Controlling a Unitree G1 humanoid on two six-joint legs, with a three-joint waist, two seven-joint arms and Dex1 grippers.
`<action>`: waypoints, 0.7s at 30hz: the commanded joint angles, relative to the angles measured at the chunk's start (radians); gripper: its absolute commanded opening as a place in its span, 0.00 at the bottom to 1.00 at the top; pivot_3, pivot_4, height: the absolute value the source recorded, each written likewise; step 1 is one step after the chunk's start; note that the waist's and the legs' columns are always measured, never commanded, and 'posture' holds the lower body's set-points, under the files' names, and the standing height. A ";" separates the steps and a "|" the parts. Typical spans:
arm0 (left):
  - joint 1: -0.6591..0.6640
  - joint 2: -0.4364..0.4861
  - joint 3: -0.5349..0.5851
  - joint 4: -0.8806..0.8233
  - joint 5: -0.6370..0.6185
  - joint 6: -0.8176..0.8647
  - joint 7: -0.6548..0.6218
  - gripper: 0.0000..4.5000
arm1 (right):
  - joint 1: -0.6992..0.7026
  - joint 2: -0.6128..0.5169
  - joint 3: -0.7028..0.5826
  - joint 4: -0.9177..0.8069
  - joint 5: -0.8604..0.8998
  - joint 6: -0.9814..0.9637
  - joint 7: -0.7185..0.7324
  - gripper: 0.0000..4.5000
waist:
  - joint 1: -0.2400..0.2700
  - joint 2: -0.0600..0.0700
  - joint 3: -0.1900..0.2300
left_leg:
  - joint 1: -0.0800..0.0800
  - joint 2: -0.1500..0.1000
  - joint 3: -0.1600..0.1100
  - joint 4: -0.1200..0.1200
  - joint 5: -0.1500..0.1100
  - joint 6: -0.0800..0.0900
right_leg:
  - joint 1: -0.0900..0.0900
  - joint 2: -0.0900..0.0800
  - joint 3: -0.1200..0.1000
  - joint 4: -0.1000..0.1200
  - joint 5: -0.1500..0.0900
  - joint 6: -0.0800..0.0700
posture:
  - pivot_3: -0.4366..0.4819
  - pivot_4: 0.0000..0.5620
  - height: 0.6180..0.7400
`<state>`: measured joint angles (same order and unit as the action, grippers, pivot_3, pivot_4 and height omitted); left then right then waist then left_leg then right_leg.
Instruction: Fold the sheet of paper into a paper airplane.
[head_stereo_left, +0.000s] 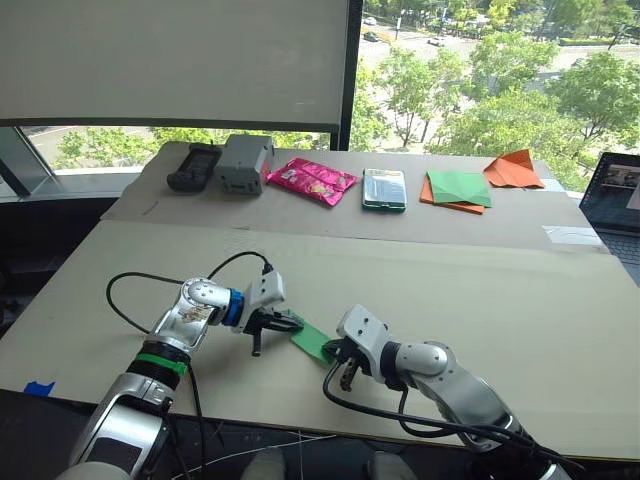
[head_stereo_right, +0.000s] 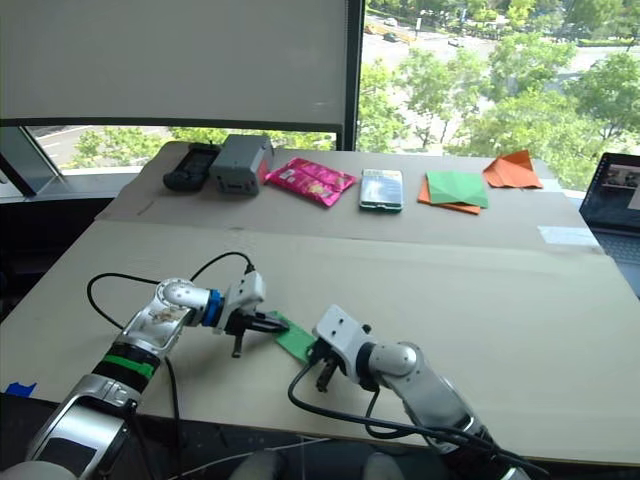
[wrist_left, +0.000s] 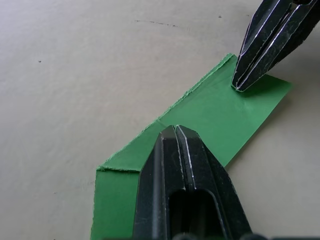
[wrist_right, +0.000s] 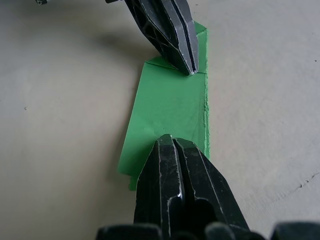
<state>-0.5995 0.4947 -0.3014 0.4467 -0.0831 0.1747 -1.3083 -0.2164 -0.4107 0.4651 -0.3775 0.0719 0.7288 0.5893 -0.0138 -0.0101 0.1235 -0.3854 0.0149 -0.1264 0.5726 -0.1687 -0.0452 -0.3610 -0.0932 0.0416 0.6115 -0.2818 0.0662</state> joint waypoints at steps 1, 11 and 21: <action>-0.016 -0.019 -0.022 0.028 0.024 -0.017 0.003 0.00 | 0.020 -0.007 0.031 0.054 -0.018 0.036 -0.002 0.00 | -0.001 0.000 0.000 | 0.000 0.000 0.000 0.000 0.000 0.001 | 0.000 0.000 0.000 0.000 0.000 0.000 | 0.48 0.27 0.97; -0.027 -0.019 -0.048 0.114 0.064 -0.088 0.003 0.00 | 0.013 -0.005 0.026 0.045 -0.022 0.052 -0.011 0.00 | -0.002 0.000 0.000 | 0.001 0.000 0.000 0.000 0.000 -0.001 | 0.001 0.000 0.000 0.000 0.000 0.000 | 0.48 0.27 0.97; -0.037 0.027 -0.033 0.197 0.076 -0.144 0.009 0.00 | 0.005 -0.003 0.023 0.034 -0.022 0.067 -0.014 0.00 | -0.008 0.000 0.000 | 0.002 0.001 -0.001 0.000 0.000 -0.001 | 0.001 0.001 0.000 0.000 0.000 0.000 | 0.48 0.27 0.97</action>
<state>-0.6562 0.4850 -0.3262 0.5918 -0.0626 0.0229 -1.3070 -0.2284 -0.4005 0.4772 -0.3778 0.0622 0.7457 0.5796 -0.0217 -0.0101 0.1231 -0.3835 0.0155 -0.1269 0.5725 -0.1691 -0.0459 -0.3601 -0.0926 0.0416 0.6119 -0.2819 0.0660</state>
